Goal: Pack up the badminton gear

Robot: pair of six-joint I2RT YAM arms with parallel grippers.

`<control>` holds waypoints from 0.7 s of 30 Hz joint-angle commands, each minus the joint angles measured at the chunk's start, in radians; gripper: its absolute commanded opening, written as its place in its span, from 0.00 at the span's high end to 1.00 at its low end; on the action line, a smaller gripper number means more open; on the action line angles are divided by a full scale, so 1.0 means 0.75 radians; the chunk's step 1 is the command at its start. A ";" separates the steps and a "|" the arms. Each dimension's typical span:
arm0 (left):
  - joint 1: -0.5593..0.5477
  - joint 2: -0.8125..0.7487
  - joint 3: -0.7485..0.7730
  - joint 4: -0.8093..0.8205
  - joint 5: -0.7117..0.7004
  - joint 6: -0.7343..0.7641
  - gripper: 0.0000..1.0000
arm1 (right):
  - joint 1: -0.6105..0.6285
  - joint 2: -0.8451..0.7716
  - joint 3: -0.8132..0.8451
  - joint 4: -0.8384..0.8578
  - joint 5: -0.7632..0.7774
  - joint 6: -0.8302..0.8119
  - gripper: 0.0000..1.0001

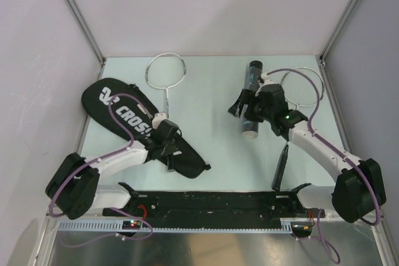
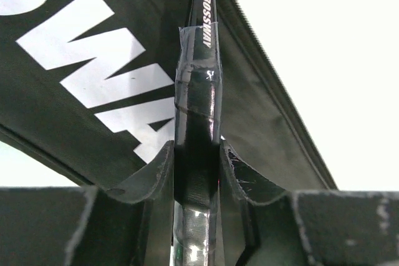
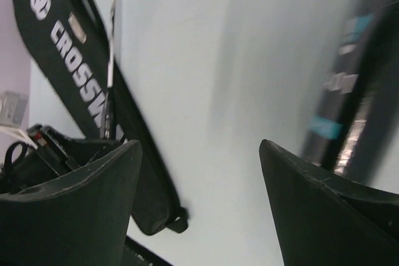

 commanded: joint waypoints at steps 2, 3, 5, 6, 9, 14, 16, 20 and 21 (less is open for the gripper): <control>-0.012 -0.165 0.021 0.062 0.106 -0.017 1.00 | 0.199 0.037 -0.103 0.350 0.026 0.231 0.19; -0.018 -0.189 0.018 0.077 0.123 -0.012 1.00 | 0.222 0.059 -0.116 0.394 0.025 0.253 0.20; -0.034 -0.249 0.006 0.116 0.153 0.001 1.00 | 0.263 0.110 -0.137 0.508 0.013 0.307 0.20; -0.039 -0.271 0.000 0.133 0.170 0.004 1.00 | 0.283 0.141 -0.145 0.553 0.001 0.325 0.21; -0.054 -0.326 -0.017 0.183 0.208 0.004 1.00 | 0.322 0.226 -0.164 0.673 -0.031 0.397 0.22; -0.068 -0.352 -0.064 0.311 0.288 -0.017 1.00 | 0.366 0.378 -0.175 0.829 -0.104 0.499 0.25; -0.069 -0.348 -0.088 0.372 0.318 -0.033 1.00 | 0.377 0.433 -0.176 0.882 -0.134 0.534 0.26; -0.077 -0.325 -0.108 0.460 0.358 -0.049 1.00 | 0.397 0.540 -0.177 1.006 -0.207 0.583 0.29; -0.080 -0.319 -0.111 0.476 0.367 -0.051 1.00 | 0.402 0.566 -0.178 1.047 -0.232 0.593 0.29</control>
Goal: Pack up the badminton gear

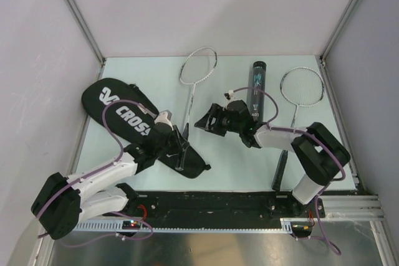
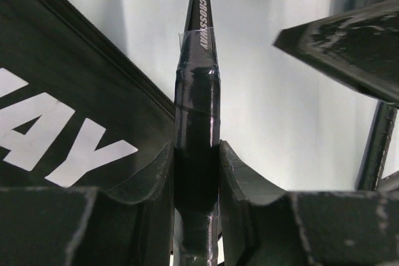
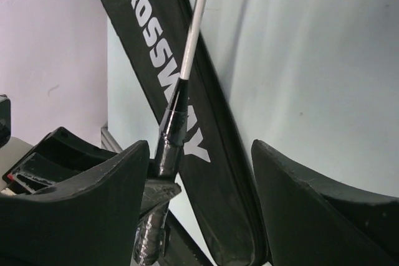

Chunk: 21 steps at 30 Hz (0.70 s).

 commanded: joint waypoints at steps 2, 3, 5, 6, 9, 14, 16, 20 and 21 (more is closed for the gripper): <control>-0.020 0.002 -0.005 0.247 0.056 -0.024 1.00 | 0.027 0.115 -0.005 0.298 -0.132 0.107 0.30; -0.023 0.001 -0.009 0.263 0.062 -0.023 1.00 | 0.030 0.130 -0.005 0.318 -0.141 0.121 0.30; -0.031 -0.005 -0.023 0.314 0.081 -0.017 1.00 | 0.038 0.155 -0.005 0.344 -0.145 0.133 0.31; -0.035 -0.007 -0.030 0.332 0.091 -0.015 1.00 | 0.044 0.165 -0.005 0.355 -0.145 0.136 0.31; -0.045 -0.019 -0.051 0.380 0.107 -0.020 1.00 | 0.055 0.190 -0.005 0.404 -0.152 0.163 0.33; -0.066 -0.066 -0.108 0.455 0.109 -0.045 1.00 | 0.068 0.214 -0.005 0.445 -0.152 0.183 0.39; -0.072 -0.072 -0.119 0.474 0.113 -0.054 0.99 | 0.073 0.216 -0.007 0.447 -0.143 0.180 0.50; -0.075 -0.097 -0.135 0.480 0.112 -0.066 0.78 | 0.072 0.191 -0.042 0.466 -0.110 0.175 0.79; -0.076 -0.108 -0.140 0.479 0.110 -0.061 0.71 | 0.066 0.180 -0.053 0.468 -0.108 0.170 0.85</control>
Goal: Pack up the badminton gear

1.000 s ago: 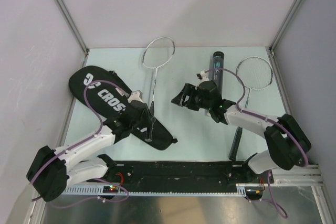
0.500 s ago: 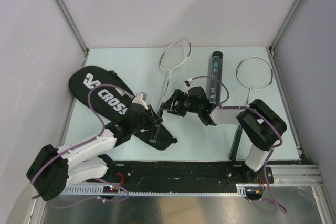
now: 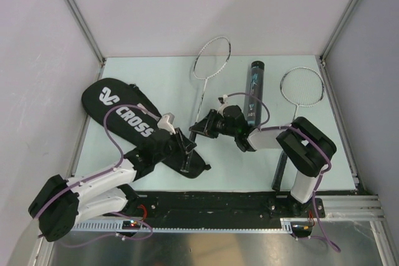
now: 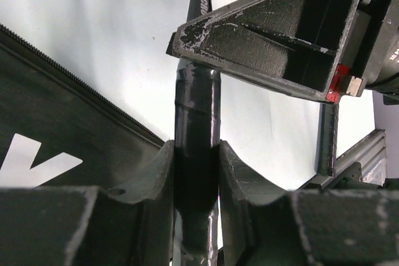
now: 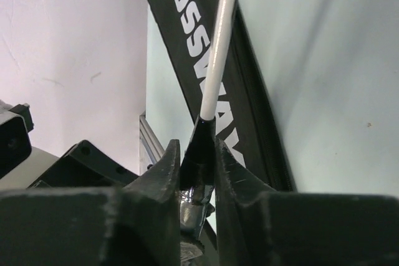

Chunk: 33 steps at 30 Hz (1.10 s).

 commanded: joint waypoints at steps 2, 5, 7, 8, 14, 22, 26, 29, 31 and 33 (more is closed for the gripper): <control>-0.011 -0.084 -0.014 0.159 -0.004 0.011 0.53 | -0.012 -0.045 -0.055 0.109 0.003 -0.028 0.96; -0.011 -0.122 -0.013 0.140 -0.019 0.049 0.30 | -0.050 -0.088 -0.099 0.150 -0.022 -0.035 1.00; -0.012 -0.140 0.002 0.120 -0.008 0.082 0.20 | -0.076 -0.125 -0.126 0.159 -0.041 -0.047 1.00; -0.011 -0.147 0.016 0.109 -0.004 0.104 0.17 | -0.088 -0.148 -0.139 0.156 -0.045 -0.055 1.00; -0.009 -0.177 0.127 -0.092 -0.152 0.181 0.11 | -0.137 -0.303 -0.200 0.052 -0.093 -0.119 1.00; 0.116 -0.096 0.321 -0.405 -0.442 0.191 0.13 | -0.170 -0.699 -0.304 -0.325 0.051 -0.312 1.00; 0.173 0.069 0.448 -0.598 -0.602 0.066 0.18 | -0.171 -0.928 -0.340 -0.485 0.168 -0.398 1.00; 0.197 0.211 0.566 -0.692 -0.695 -0.002 0.22 | -0.165 -1.073 -0.350 -0.583 0.245 -0.450 1.00; 0.207 0.322 0.651 -0.737 -0.717 -0.007 0.24 | -0.162 -1.142 -0.358 -0.625 0.285 -0.471 1.00; 0.218 0.429 0.729 -0.774 -0.727 -0.010 0.27 | -0.160 -1.191 -0.368 -0.652 0.315 -0.492 1.00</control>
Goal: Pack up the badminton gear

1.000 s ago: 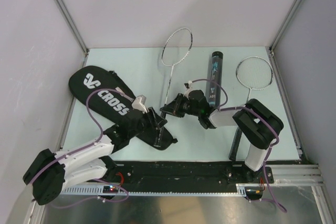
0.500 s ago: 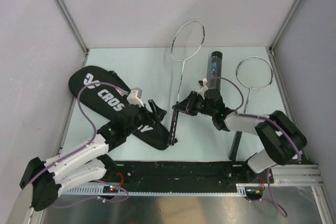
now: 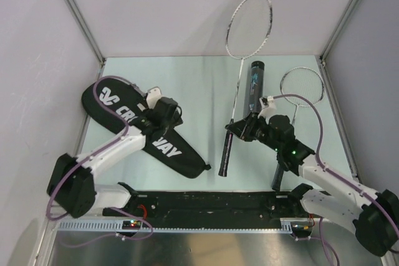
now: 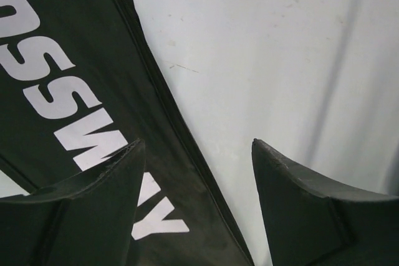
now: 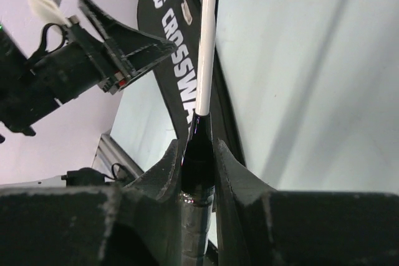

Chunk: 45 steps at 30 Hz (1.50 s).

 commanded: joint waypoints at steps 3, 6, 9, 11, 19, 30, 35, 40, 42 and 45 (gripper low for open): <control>0.046 0.264 0.221 -0.159 -0.120 -0.101 0.31 | 0.007 -0.138 -0.020 -0.084 0.145 -0.125 1.00; 0.062 0.370 0.246 -0.163 -0.106 -0.145 0.36 | 0.011 -0.165 -0.025 -0.108 0.151 -0.141 1.00; 0.080 0.455 0.263 -0.163 -0.069 -0.175 0.40 | 0.011 -0.186 -0.030 -0.120 0.155 -0.147 1.00; 0.089 0.507 0.268 -0.163 -0.050 -0.189 0.41 | 0.014 -0.202 -0.034 -0.125 0.159 -0.152 1.00; 0.103 0.622 0.273 -0.159 -0.017 -0.225 0.43 | 0.013 -0.237 -0.043 -0.147 0.179 -0.169 1.00; 0.103 0.710 0.266 -0.159 0.046 -0.218 0.68 | 0.013 -0.254 -0.057 -0.155 0.209 -0.190 1.00; 0.103 0.638 0.232 -0.161 0.049 -0.196 0.94 | 0.014 -0.250 -0.065 -0.152 0.203 -0.192 1.00; 0.081 0.571 0.232 -0.159 0.079 -0.103 1.00 | 0.013 -0.236 -0.067 -0.142 0.197 -0.190 1.00; 0.048 0.546 0.248 -0.159 0.066 -0.018 1.00 | 0.014 -0.229 -0.067 -0.141 0.194 -0.193 1.00; -0.018 0.509 0.270 -0.146 0.068 0.118 1.00 | 0.014 -0.214 -0.067 -0.152 0.157 -0.197 1.00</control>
